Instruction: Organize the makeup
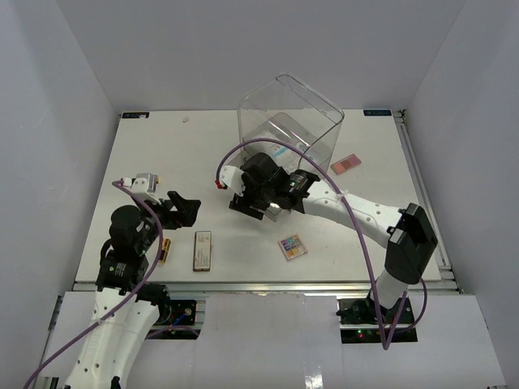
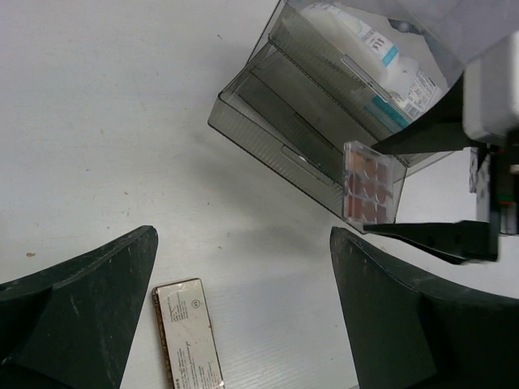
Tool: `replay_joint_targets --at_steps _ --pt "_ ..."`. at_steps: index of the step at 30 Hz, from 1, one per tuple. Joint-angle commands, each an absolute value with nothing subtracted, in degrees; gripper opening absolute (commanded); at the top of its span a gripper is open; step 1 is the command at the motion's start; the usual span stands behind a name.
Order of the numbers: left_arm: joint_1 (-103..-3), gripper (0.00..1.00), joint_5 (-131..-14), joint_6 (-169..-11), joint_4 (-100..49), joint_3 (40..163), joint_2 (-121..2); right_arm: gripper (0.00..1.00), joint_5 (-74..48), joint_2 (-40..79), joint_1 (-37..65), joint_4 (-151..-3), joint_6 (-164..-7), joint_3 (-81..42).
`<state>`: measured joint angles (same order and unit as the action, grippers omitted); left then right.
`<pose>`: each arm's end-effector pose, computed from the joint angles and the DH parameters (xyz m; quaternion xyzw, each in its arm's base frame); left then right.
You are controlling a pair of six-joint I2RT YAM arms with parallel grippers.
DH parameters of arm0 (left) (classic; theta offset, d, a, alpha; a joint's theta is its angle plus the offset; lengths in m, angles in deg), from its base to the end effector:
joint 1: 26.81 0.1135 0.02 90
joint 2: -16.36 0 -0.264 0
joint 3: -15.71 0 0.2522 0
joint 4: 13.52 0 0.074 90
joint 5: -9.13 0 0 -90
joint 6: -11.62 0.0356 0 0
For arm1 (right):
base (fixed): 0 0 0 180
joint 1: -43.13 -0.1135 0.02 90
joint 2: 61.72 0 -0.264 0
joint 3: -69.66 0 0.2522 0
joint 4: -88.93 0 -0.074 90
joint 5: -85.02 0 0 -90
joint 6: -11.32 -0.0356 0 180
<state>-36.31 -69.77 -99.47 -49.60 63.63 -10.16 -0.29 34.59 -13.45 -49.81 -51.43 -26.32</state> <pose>0.1211 -0.0272 0.2958 -0.0208 0.7899 -0.2343 0.5664 0.2134 0.3181 0.3018 -0.5963 0.6894 0.0676 0.4058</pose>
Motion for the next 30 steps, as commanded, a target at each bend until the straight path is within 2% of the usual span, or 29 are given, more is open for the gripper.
replay_joint_targets --at_steps 1,11,18,19,21,23,24,27,28,30 --pt "-36.1 0.98 -69.7 -100.0 -50.0 63.0 -9.8 0.21 12.7 37.3 -14.3 -57.2 -52.8 -32.0" --pt "-36.1 0.98 -70.4 -100.2 -50.0 62.7 -8.0 0.22 19.1 49.7 -12.6 -60.4 -54.4 -44.7" --pt "-36.0 0.98 -72.0 -100.5 -50.1 62.4 -5.5 0.28 19.5 54.3 -9.9 -61.4 -54.7 -45.8" --pt "-36.0 0.98 -72.1 -100.5 -50.1 62.4 -5.1 0.3 19.5 54.4 -9.8 -61.5 -54.7 -45.7" --pt "-36.1 0.98 -72.5 -100.6 -50.1 62.3 -4.6 0.45 19.0 54.8 -9.7 -61.7 -54.4 -45.7" --pt "-36.1 0.98 -72.5 -100.7 -50.1 62.3 -4.3 0.55 18.0 54.9 -9.5 -61.7 -54.1 -45.9" --pt "-36.1 0.98 -72.5 -100.7 -50.1 62.3 -4.1 0.64 17.0 54.8 -9.5 -61.7 -53.9 -45.9" --pt "-36.1 0.98 -72.4 -100.7 -50.0 62.3 -4.1 0.7 14.5 53.9 -9.6 -60.9 -54.2 -46.1" --pt "-36.1 0.98 -72.4 -100.7 -50.0 62.3 -4.1 0.8 14.0 53.4 -9.7 -60.6 -54.3 -46.0" --pt "-36.1 0.98 -72.2 -100.7 -50.0 62.3 -4.2 0.88 13.1 52.8 -9.8 -60.2 -54.2 -45.9"
